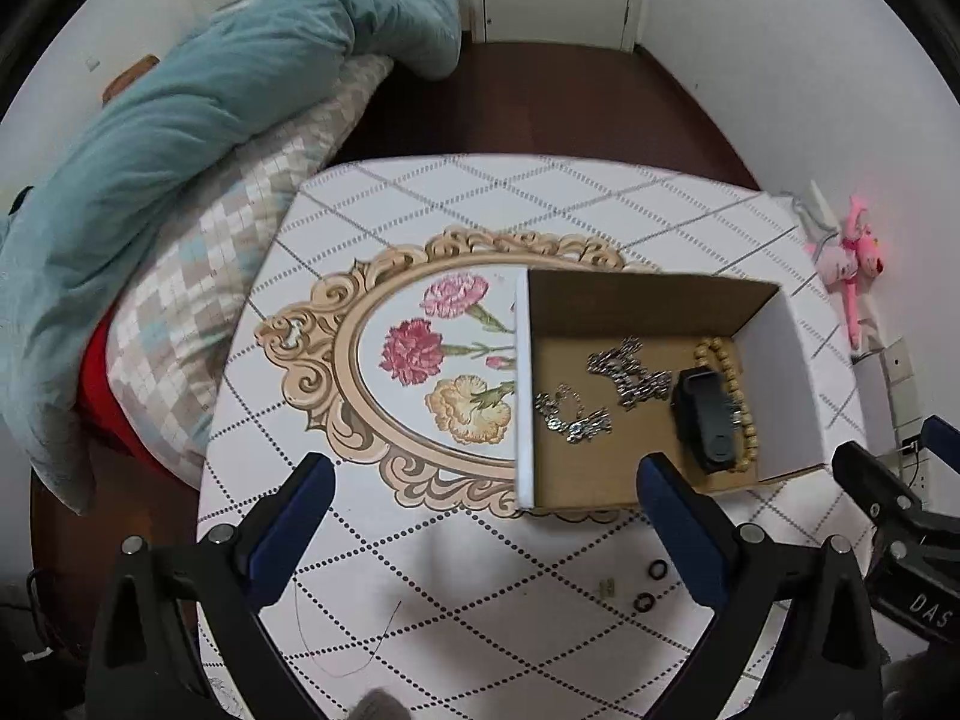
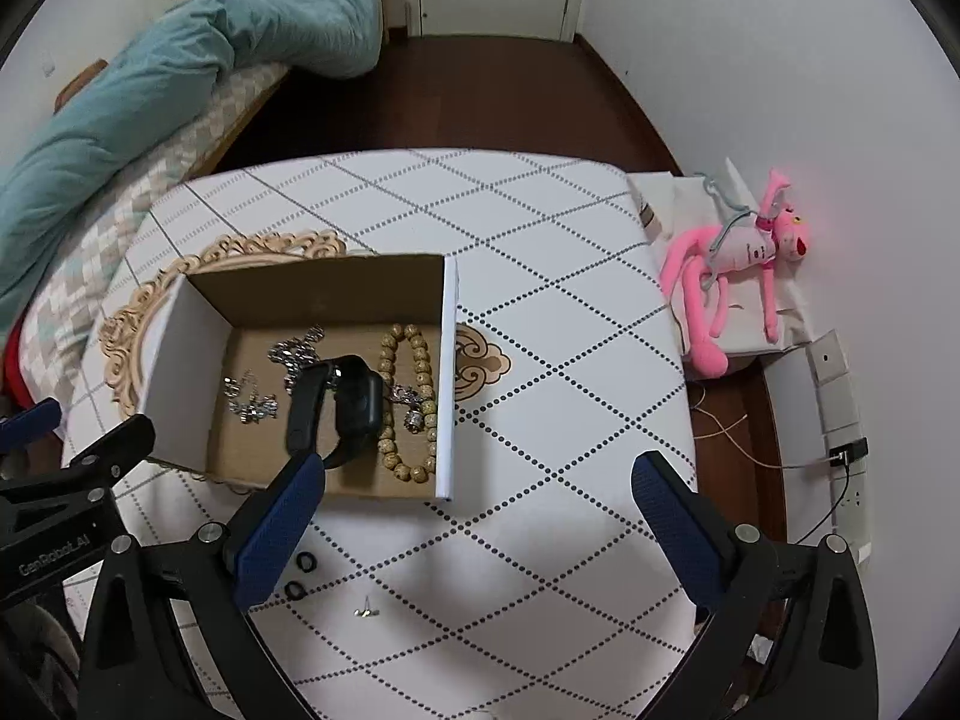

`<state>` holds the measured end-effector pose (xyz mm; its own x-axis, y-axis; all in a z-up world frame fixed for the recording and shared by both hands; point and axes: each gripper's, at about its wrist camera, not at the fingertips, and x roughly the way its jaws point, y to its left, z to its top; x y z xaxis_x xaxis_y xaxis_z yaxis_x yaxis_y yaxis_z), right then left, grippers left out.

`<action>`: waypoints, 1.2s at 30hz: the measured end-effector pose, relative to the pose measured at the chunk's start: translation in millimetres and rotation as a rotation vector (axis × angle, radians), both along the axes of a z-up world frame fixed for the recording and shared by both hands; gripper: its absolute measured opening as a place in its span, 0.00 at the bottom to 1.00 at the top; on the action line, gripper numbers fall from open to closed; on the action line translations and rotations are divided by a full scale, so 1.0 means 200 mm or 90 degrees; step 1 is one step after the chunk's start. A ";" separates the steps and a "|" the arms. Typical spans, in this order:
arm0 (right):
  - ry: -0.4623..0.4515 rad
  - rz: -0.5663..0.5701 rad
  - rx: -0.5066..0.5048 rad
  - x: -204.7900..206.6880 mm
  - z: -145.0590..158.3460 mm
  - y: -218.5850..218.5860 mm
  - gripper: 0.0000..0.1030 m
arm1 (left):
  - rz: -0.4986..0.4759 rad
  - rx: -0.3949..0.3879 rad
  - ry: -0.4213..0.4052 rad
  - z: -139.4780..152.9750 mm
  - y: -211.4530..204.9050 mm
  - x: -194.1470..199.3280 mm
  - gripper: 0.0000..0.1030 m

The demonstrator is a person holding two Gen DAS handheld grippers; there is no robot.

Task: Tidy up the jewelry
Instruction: 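Lower both silver chains into the white box and open both tools, then grasp a small black ring with the left tool while the right tool grasps a gold earring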

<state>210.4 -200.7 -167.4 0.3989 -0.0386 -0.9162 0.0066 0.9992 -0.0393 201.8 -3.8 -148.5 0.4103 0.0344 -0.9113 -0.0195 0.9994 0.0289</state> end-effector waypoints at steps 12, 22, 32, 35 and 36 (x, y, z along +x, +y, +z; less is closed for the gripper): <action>-0.113 -0.017 -0.014 -0.30 0.39 -0.01 1.00 | -0.013 -0.012 -0.112 0.36 -0.02 -0.27 1.00; -0.187 -0.034 -0.009 -0.53 0.64 -0.02 1.00 | -0.025 -0.027 -0.174 0.60 -0.03 -0.48 1.00; -0.184 -0.051 0.022 -0.63 0.65 -0.05 1.00 | -0.010 0.006 -0.176 0.55 -0.03 -0.53 1.00; -0.139 -0.043 0.025 -0.60 0.51 -0.04 1.00 | -0.003 0.020 -0.143 0.41 -0.01 -0.50 1.00; -0.121 -0.040 0.029 -0.59 0.44 -0.03 1.00 | -0.002 0.023 -0.129 0.37 -0.01 -0.50 1.00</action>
